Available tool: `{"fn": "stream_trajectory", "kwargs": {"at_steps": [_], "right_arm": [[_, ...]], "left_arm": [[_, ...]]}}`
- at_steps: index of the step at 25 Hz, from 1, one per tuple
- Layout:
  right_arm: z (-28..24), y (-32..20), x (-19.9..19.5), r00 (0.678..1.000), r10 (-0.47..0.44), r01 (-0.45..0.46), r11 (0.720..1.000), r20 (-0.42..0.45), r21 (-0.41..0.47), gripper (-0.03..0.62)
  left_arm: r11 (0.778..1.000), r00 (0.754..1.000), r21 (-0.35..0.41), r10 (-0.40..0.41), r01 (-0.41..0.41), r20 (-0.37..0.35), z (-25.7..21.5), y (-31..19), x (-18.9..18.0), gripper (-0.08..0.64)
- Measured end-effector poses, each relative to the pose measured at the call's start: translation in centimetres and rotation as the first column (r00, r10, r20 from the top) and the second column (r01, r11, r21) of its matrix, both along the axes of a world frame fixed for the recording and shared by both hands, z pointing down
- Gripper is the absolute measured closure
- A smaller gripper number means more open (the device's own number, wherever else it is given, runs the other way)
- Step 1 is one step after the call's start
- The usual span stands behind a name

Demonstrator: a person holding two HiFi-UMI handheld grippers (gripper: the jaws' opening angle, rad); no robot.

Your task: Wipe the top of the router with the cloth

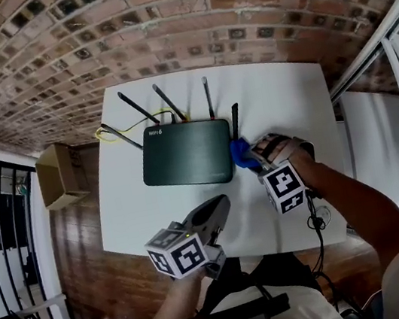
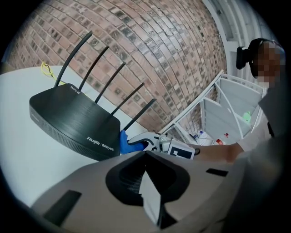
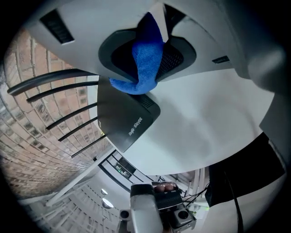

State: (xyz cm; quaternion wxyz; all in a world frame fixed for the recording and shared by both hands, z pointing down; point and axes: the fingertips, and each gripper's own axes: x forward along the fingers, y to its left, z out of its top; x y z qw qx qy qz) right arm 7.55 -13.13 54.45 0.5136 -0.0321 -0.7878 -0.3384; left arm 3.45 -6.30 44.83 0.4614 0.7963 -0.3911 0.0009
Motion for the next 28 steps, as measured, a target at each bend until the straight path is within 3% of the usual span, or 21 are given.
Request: {"fn": "stream_trajectory", "kwargs": {"at_steps": [6,13,28], "right_arm": [[0.4,0.0,0.0,0.994,0.104,-0.105,0.994,-0.028,-0.038,0.46],[1.1,-0.7,-0.5,0.948,0.316,-0.316,0.936,-0.023,-0.156,0.46],[0.5,3.9,-2.3,0.909,0.416,-0.405,0.881,-0.007,-0.247,0.46]], "left_arm": [[1.0,1.0,0.004,0.012,-0.012,-0.02,-0.2,0.8,-1.8,0.535],[1.0,0.999,0.008,0.02,-0.02,-0.035,-0.2,1.3,-3.7,0.535],[1.0,0.998,0.018,0.026,-0.025,-0.049,-0.6,2.7,-6.9,0.535]]}}
